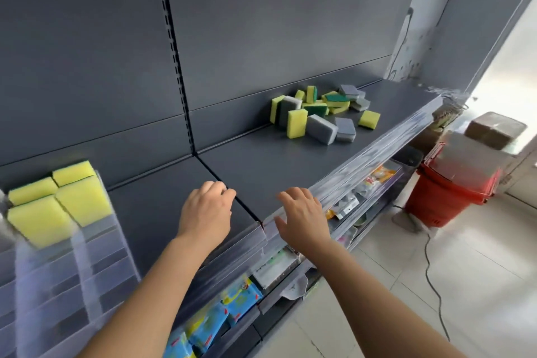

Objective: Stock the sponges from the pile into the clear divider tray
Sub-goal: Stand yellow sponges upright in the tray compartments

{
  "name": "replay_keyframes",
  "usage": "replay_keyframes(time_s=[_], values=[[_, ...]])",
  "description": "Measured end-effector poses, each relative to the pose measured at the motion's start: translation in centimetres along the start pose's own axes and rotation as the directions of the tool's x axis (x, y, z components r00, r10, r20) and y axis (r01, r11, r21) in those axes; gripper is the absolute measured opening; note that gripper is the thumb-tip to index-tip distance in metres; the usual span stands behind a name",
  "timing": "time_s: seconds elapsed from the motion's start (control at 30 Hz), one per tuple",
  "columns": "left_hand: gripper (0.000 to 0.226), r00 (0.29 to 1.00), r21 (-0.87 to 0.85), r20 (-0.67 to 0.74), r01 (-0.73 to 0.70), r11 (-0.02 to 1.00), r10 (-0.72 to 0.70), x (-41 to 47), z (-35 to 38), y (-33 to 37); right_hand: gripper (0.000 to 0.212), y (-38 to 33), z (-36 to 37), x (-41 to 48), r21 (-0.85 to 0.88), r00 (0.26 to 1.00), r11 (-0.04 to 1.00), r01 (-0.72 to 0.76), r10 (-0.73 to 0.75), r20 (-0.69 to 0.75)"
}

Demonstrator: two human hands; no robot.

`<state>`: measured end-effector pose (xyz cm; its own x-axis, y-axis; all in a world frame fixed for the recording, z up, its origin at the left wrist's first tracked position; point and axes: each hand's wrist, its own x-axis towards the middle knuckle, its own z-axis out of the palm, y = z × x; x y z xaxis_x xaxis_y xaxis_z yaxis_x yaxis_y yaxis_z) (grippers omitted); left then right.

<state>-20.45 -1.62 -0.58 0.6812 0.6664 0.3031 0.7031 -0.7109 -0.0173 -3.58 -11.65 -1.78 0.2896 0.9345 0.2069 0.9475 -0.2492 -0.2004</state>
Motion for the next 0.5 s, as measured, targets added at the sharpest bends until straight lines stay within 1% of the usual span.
replay_keyframes(time_s=[0.13, 0.27, 0.4, 0.5], values=[[0.023, 1.000, -0.018, 0.008, -0.009, 1.000, 0.009, 3.9, 1.4, 3.3, 0.041, 4.8, -0.4, 1.3, 0.008, 0.999, 0.999, -0.046, 0.046, 0.001], [0.024, 0.999, -0.025, 0.023, -0.037, 0.999, 0.037, 8.3, 2.5, 6.0, 0.043, 8.8, -0.7, 3.3, 0.016, 0.997, 0.997, -0.081, 0.081, -0.001], [0.025, 0.998, -0.060, 0.001, -0.059, 0.996, 0.060, 13.1, 4.0, 8.0, 0.041, 12.4, -0.6, 6.0, 0.037, 0.994, 0.993, -0.111, 0.112, -0.007], [0.027, 0.999, -0.086, -0.013, -0.052, 0.995, 0.051, 17.0, 5.3, 8.9, 0.042, 14.9, -0.3, 8.8, 0.027, 0.994, 0.993, -0.113, 0.113, -0.001]])
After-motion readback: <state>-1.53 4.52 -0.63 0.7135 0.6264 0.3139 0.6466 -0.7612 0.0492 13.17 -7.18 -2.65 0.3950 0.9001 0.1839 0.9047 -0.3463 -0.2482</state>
